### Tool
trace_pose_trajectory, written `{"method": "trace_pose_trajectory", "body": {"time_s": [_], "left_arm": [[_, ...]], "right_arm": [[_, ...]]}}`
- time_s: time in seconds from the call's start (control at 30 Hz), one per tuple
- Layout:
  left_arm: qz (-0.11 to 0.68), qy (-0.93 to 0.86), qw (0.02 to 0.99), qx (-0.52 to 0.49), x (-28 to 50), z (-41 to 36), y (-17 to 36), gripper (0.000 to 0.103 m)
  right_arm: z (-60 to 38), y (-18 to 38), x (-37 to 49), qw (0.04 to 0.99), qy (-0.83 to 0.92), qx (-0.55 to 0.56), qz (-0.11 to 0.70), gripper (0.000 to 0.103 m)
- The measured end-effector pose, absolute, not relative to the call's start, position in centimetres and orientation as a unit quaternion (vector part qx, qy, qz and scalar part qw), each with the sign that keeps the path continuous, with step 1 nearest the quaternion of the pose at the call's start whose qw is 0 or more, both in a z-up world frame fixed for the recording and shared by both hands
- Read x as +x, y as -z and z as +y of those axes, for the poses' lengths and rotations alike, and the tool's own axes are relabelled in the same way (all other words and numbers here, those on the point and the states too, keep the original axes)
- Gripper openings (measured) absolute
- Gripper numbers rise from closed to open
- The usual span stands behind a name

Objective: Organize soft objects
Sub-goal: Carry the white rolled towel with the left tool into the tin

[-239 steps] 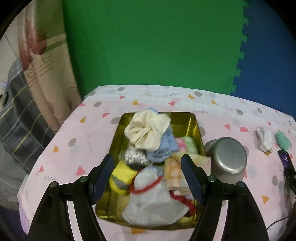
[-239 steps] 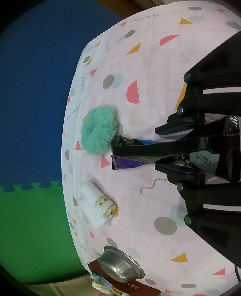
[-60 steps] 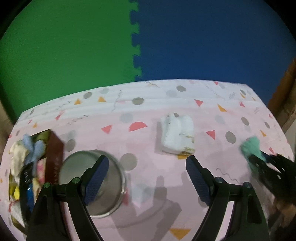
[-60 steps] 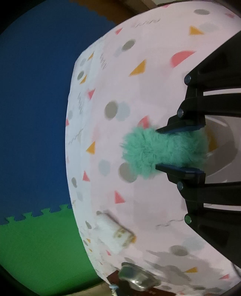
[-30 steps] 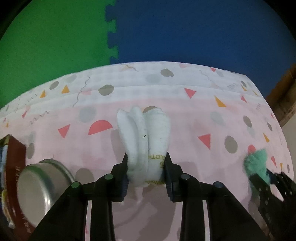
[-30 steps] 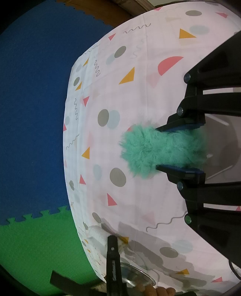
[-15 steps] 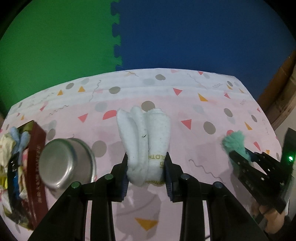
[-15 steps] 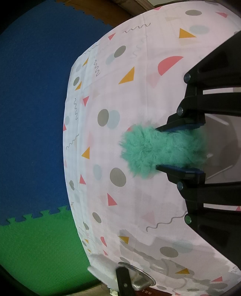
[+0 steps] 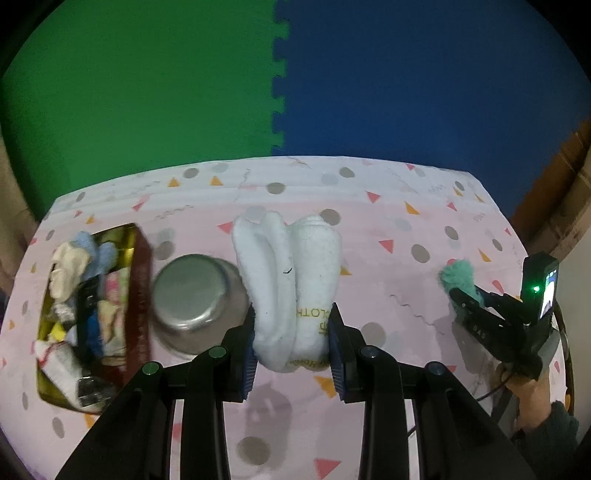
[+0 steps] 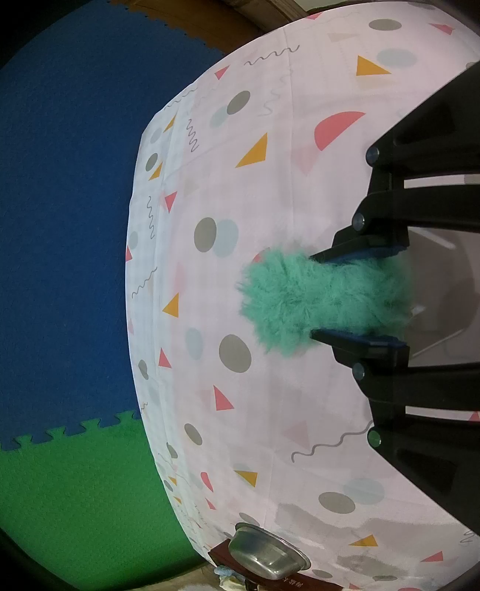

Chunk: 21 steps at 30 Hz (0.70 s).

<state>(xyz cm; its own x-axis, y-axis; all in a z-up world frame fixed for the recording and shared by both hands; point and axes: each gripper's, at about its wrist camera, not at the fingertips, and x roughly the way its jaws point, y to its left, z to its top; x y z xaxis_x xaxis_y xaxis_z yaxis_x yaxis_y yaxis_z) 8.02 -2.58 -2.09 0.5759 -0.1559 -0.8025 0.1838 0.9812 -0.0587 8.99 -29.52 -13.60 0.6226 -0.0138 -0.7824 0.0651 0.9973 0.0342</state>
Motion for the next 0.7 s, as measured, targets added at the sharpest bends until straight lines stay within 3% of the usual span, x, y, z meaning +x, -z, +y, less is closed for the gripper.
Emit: {"method": "trace_pose_trajectory", "body": {"time_s": [0.7], "left_arm": [[0.431, -0.032, 0.902, 0.01, 8.7, 10.6, -0.3, 0.03]], "right_arm": [[-29.5, 13.6, 9.0, 0.9, 0.024, 0.024, 0.434, 0.033]]}}
